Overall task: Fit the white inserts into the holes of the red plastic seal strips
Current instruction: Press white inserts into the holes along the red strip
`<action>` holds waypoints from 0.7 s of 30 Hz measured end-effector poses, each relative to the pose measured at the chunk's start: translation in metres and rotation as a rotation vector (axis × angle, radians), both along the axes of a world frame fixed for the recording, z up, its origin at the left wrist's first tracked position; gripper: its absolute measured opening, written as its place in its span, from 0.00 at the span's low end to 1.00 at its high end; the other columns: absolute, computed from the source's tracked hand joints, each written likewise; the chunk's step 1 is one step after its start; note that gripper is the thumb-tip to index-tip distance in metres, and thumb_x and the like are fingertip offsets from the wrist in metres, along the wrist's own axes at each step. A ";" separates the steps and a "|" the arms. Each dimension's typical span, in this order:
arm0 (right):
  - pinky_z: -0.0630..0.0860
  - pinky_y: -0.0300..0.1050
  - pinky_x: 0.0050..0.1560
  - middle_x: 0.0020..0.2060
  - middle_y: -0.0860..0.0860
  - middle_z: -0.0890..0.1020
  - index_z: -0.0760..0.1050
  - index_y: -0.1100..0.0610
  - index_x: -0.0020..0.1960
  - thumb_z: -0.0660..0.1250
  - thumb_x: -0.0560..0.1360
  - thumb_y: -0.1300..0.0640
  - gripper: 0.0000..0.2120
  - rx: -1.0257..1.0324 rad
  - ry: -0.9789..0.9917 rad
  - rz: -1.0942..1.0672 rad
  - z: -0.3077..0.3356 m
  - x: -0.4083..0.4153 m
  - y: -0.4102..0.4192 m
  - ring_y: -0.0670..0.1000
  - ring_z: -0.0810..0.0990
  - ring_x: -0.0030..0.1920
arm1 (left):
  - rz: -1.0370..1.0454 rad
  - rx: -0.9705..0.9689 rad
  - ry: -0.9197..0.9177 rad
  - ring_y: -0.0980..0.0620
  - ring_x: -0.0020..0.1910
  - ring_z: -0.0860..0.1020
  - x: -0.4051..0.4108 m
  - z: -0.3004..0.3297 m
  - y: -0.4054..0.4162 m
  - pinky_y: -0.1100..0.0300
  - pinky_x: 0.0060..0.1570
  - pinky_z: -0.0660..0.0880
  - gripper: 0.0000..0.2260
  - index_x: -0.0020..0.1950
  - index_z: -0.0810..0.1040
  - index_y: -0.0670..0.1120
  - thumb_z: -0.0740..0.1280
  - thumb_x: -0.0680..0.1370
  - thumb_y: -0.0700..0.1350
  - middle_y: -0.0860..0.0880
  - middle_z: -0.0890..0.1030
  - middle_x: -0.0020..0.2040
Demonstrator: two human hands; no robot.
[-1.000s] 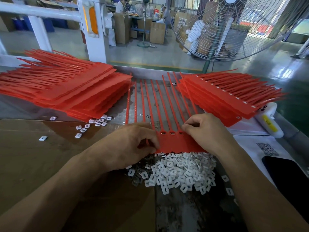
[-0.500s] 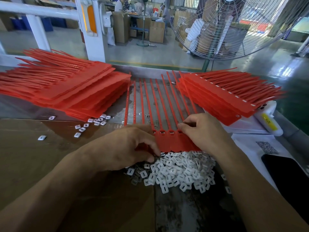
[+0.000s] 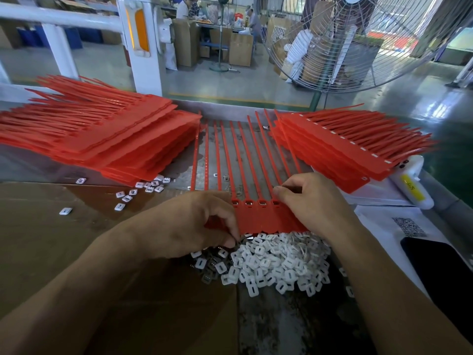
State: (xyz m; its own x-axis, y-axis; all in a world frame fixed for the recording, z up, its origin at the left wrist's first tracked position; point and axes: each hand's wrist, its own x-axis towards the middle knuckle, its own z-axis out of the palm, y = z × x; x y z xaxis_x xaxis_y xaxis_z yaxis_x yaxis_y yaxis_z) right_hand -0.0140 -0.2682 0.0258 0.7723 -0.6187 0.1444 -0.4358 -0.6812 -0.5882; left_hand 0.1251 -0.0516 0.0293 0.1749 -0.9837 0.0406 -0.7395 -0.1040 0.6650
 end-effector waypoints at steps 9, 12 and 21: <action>0.77 0.36 0.45 0.42 0.38 0.85 0.84 0.45 0.46 0.70 0.80 0.49 0.06 0.134 -0.312 0.171 0.012 -0.001 0.020 0.41 0.83 0.45 | 0.173 -0.215 0.395 0.46 0.44 0.83 0.001 0.006 -0.001 0.55 0.47 0.80 0.03 0.46 0.85 0.46 0.75 0.73 0.43 0.46 0.85 0.44; 0.78 0.44 0.46 0.43 0.36 0.85 0.84 0.41 0.50 0.72 0.79 0.49 0.04 0.153 -0.323 0.283 0.012 -0.002 0.028 0.43 0.82 0.42 | 0.270 -0.299 0.574 0.48 0.39 0.79 0.001 0.005 -0.003 0.59 0.41 0.76 0.09 0.46 0.85 0.43 0.77 0.69 0.45 0.39 0.84 0.43; 0.82 0.49 0.48 0.46 0.43 0.84 0.82 0.44 0.56 0.75 0.76 0.58 0.12 0.134 -0.367 0.526 0.010 0.000 0.044 0.50 0.84 0.48 | 0.327 -0.300 0.807 0.53 0.36 0.76 -0.002 0.004 -0.004 0.63 0.35 0.75 0.10 0.45 0.86 0.48 0.77 0.68 0.51 0.46 0.84 0.40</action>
State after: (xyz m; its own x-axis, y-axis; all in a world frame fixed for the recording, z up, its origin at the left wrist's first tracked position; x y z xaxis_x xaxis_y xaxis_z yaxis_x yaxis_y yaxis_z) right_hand -0.0140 -0.2244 0.0358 0.8920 -0.2031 0.4038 0.1802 -0.6595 -0.7298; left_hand 0.1231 -0.0559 0.0328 0.5285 -0.8484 0.0308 -0.0037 0.0340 0.9994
